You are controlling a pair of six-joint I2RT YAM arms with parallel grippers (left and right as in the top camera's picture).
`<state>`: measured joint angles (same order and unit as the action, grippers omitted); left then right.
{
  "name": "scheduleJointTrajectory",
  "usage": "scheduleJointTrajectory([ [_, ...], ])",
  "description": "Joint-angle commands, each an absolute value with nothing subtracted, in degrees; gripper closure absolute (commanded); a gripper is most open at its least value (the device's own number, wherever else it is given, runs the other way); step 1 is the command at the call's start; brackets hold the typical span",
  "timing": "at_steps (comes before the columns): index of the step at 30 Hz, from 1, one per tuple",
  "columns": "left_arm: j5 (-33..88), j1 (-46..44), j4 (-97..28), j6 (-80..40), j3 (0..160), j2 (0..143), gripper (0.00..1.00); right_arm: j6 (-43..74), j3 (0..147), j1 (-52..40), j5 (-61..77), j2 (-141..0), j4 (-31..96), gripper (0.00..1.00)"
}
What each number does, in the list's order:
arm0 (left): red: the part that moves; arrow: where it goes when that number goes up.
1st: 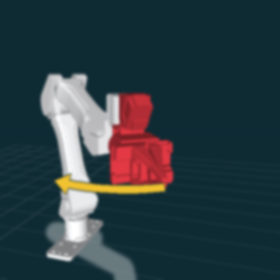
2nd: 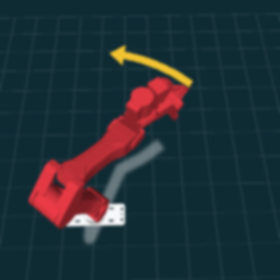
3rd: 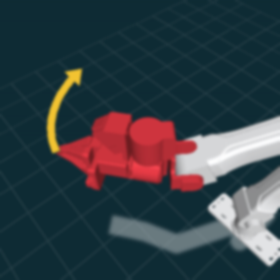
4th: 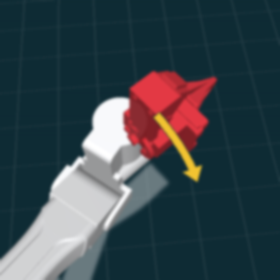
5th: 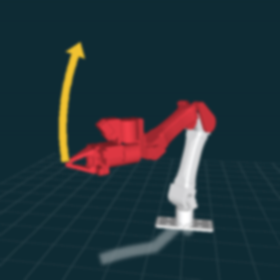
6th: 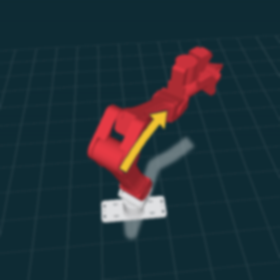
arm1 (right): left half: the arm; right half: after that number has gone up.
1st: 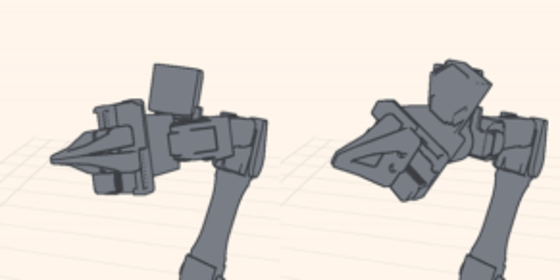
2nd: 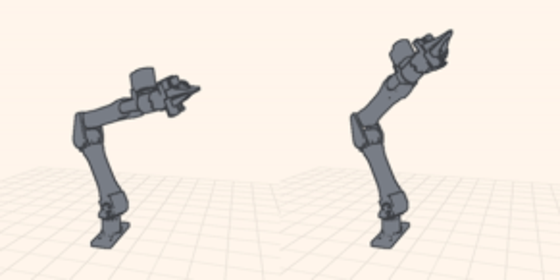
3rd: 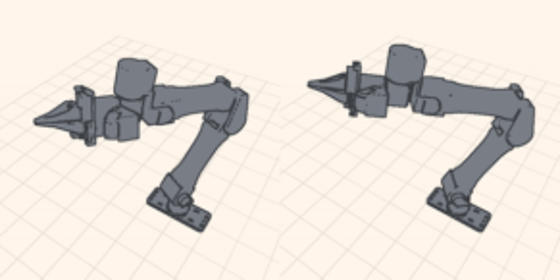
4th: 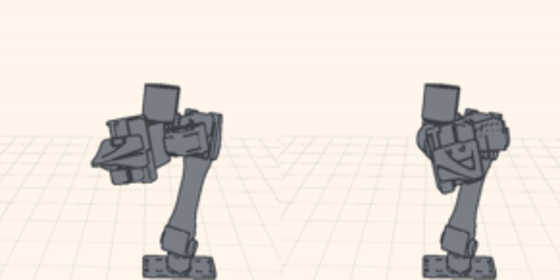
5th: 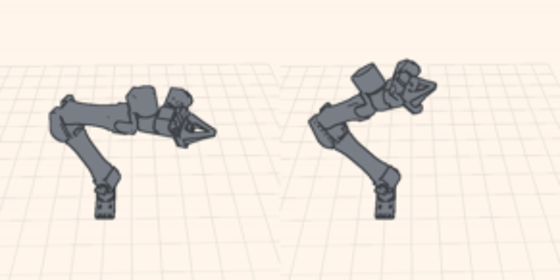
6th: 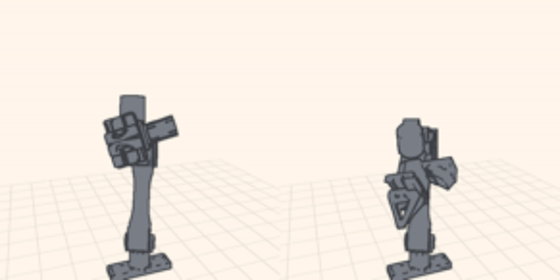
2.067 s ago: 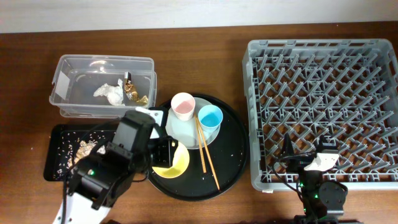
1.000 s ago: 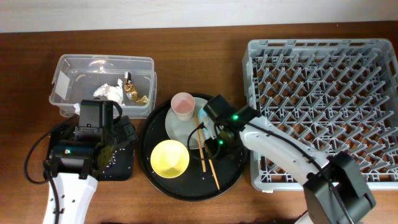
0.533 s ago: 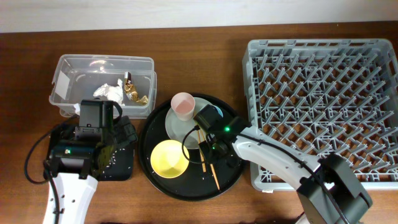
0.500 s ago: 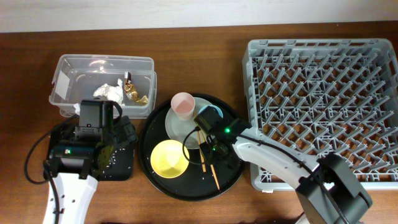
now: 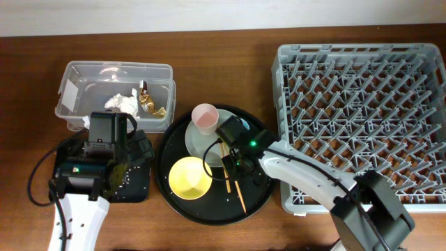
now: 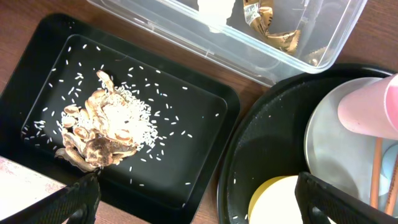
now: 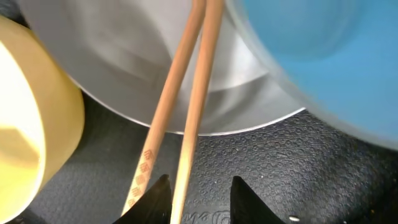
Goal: Sort waste into correct bins and load items into the dishwasher rack
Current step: 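Grasp the chopsticks with the right gripper and place them in the rack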
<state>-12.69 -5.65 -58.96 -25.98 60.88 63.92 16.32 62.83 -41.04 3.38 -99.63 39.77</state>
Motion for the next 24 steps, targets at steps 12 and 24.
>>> scheduleJointTrajectory([
  [12,-13.3,-5.5,-58.8,-25.9,61.4,63.9,0.01,16.8,57.3,-41.3,1.7,-100.6,36.0,0.96],
  [24,-13.3,-5.5,-58.8,-25.9,61.4,63.9,0.01,14.9,62.5,-39.2,-1.6,-82.6,42.8,0.95],
])
